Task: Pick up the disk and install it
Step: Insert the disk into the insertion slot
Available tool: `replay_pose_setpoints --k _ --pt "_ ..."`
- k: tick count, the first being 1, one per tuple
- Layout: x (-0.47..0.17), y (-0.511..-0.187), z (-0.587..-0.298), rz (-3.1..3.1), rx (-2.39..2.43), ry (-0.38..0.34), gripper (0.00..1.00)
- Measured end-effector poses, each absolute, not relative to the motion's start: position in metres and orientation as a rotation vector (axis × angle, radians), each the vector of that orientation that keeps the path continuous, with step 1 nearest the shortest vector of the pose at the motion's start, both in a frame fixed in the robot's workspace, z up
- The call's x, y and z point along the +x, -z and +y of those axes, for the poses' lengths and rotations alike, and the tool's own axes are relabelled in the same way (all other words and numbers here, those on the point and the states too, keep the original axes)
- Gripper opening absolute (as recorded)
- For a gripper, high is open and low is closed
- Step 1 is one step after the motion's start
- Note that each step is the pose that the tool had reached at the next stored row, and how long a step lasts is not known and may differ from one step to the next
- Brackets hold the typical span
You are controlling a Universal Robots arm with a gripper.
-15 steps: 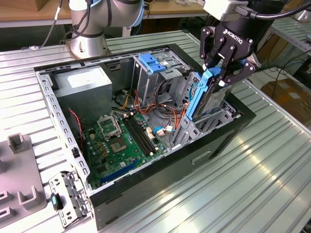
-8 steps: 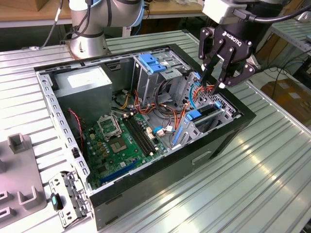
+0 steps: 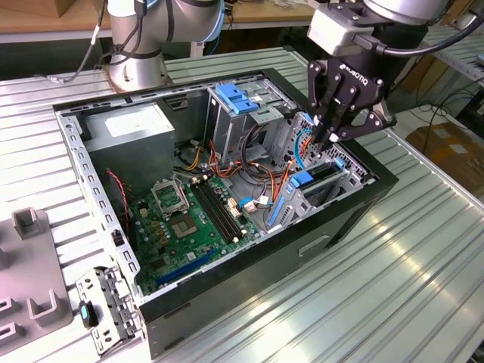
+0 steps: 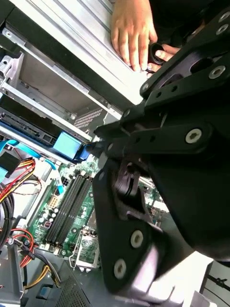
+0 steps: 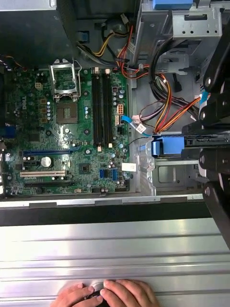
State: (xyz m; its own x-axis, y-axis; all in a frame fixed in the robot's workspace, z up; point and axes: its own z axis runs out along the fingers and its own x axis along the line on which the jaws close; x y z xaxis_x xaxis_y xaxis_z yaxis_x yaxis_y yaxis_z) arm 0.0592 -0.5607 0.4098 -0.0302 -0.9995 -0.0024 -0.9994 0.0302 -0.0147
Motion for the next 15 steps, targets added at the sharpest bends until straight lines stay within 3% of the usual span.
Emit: replay_pose_setpoints --k 1,4,15 --pt "0.0593 -0.4076 -0.5607 2.246 -2.179 0.014 0.24" --pt "0.0593 -0.4015 -0.5607 2.246 -2.179 0.014 0.11" --pt "0.0593 -0.3999 -0.5607 2.246 -2.179 0.014 0.11"
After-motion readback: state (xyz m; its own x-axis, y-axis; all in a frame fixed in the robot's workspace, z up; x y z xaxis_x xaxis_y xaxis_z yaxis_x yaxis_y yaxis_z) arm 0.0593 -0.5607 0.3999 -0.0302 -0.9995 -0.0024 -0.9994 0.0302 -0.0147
